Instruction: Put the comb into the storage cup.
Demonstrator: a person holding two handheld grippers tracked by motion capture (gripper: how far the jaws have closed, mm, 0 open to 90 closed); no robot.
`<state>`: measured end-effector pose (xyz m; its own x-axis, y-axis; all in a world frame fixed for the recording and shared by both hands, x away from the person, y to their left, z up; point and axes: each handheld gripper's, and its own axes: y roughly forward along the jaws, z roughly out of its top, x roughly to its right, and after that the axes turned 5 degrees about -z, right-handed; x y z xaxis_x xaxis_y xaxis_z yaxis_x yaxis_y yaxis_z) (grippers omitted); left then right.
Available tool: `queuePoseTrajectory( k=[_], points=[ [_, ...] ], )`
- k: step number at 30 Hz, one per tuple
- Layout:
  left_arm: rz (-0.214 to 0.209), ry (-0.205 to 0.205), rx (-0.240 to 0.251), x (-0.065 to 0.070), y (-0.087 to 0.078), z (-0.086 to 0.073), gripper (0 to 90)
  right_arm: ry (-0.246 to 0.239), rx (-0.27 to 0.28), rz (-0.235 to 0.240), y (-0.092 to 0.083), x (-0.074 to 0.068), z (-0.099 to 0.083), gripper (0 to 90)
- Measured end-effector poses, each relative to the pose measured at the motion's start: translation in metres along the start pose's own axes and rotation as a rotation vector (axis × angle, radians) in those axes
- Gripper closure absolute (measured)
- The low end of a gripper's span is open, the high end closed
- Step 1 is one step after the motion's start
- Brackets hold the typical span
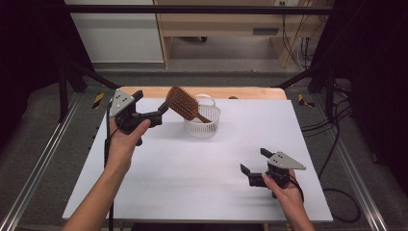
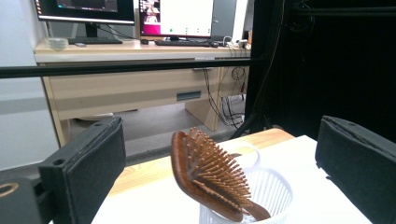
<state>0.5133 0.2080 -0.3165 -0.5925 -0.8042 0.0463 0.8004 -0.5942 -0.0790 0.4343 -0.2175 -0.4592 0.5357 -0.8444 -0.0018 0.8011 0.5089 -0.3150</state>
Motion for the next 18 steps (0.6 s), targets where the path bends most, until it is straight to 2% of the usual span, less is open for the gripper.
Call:
queuePoseTrajectory(
  k=[4,10,18],
  points=[
    [0.006,0.002,0.010,-0.003,-0.010,0.001,2.0,0.005,0.003,-0.012,-0.002,0.003,0.000,4.3],
    [0.007,0.008,0.006,-0.007,-0.024,-0.007,1.6,0.031,0.016,-0.031,-0.005,0.009,0.000,4.3],
    [0.024,0.036,-0.007,-0.012,-0.037,-0.017,1.6,0.032,0.022,-0.031,-0.006,0.008,0.000,4.3]
  ],
)
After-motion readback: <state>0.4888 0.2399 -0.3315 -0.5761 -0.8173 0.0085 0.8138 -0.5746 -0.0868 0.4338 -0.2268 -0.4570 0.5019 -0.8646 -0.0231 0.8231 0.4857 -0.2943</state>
